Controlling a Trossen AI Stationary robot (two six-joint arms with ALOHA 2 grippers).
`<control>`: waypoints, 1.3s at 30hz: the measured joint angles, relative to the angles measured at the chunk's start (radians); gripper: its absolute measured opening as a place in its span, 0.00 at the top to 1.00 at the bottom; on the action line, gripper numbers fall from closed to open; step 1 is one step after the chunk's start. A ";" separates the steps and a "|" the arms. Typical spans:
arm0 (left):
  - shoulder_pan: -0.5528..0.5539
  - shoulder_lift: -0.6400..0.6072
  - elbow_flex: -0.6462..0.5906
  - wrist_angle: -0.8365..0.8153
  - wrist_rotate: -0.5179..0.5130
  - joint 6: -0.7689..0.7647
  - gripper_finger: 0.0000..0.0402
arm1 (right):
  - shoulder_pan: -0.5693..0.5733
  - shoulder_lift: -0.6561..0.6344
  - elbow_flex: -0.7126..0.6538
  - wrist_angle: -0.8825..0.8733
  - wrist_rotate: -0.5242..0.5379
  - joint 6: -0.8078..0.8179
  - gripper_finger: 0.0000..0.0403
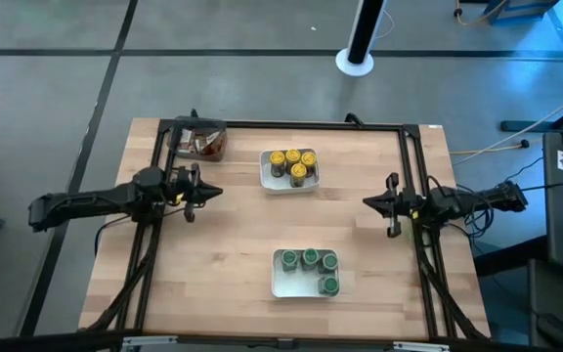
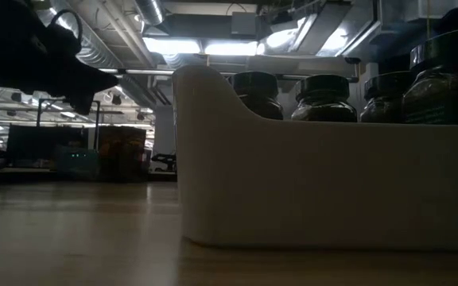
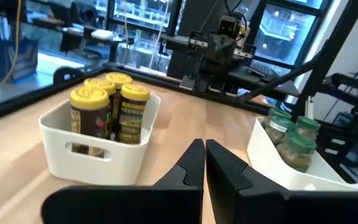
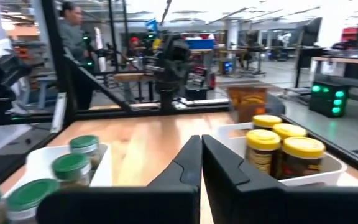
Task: Sort spices by type
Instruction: Return to Home Position
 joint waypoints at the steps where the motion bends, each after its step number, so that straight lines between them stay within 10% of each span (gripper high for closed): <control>1: -0.004 -0.020 0.000 -0.023 -0.004 -0.007 1.00 | -0.016 0.000 0.000 -0.001 -0.005 0.000 0.96; 11: -0.021 -0.261 0.000 -0.181 -0.047 0.039 1.00 | -0.159 0.000 -0.001 -0.009 -0.048 0.021 0.96; 23: -0.020 -0.233 0.000 -0.185 -0.060 0.031 1.00 | -0.182 0.002 -0.001 -0.053 -0.285 -0.005 0.96; 39: -0.020 -0.233 0.000 -0.186 -0.059 0.034 0.98 | -0.182 0.002 -0.002 -0.023 -0.261 -0.008 0.96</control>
